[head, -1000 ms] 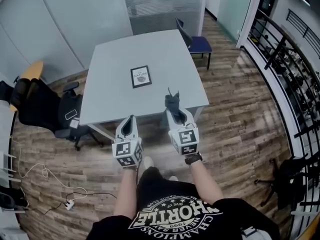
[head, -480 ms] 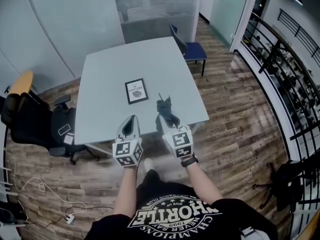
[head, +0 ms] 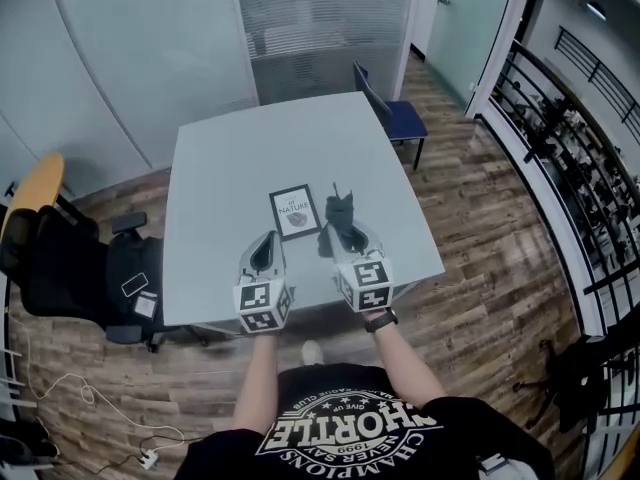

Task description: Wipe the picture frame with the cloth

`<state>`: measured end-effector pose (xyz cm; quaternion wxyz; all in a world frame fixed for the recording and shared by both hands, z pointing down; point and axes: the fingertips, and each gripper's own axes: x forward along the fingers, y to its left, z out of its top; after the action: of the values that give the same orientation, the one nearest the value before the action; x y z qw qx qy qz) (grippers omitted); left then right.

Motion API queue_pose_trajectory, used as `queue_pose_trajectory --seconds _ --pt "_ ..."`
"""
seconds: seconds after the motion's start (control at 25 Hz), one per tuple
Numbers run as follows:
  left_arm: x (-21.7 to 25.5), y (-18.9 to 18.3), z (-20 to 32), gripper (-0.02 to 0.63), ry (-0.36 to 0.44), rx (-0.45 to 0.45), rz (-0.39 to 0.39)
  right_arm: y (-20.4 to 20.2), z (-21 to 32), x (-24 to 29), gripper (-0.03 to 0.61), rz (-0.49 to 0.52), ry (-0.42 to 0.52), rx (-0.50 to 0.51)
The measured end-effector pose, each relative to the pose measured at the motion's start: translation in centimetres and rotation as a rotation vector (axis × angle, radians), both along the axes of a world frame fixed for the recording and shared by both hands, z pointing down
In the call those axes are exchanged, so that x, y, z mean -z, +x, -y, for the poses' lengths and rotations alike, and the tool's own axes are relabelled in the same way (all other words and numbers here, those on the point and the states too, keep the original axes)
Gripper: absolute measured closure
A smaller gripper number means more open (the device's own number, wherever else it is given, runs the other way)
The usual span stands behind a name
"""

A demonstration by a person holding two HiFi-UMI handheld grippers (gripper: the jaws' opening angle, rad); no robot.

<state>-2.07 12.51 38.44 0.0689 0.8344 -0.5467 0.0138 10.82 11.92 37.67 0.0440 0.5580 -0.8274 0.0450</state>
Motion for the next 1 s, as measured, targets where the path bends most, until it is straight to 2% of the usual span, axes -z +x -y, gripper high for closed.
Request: queue_pose_trajectory --seconds 0.12,0.28,0.52,0.72,0.88,1.0 --pt "-0.2 -2.0 2.5 0.615 -0.009 0.016 -0.035 -2.1 2.8 -0.9 0.506 -0.013 -0.03 0.021" --pt "-2.9 -4.1 5.2 0.615 -0.05 0.036 -0.06 -4.7 5.0 -3.2 0.506 -0.037 -0.074 0.11" --pt "-7.3 -4.4 8.4 0.615 -0.107 -0.033 -0.006 -5.2 8.3 -8.2 0.506 -0.128 -0.188 0.128" --pt "-12.4 -3.6 10.9 0.615 -0.223 -0.045 0.004 -4.6 12.1 -10.9 0.509 -0.16 -0.23 0.191" --pt "-16.6 -3.8 13.3 0.615 -0.332 -0.02 0.023 -4.6 16.3 -12.2 0.509 -0.188 -0.222 0.243" --pt "-19.0 -4.3 15.0 0.617 -0.398 0.027 0.036 -4.4 19.1 -13.9 0.511 -0.168 -0.279 0.259"
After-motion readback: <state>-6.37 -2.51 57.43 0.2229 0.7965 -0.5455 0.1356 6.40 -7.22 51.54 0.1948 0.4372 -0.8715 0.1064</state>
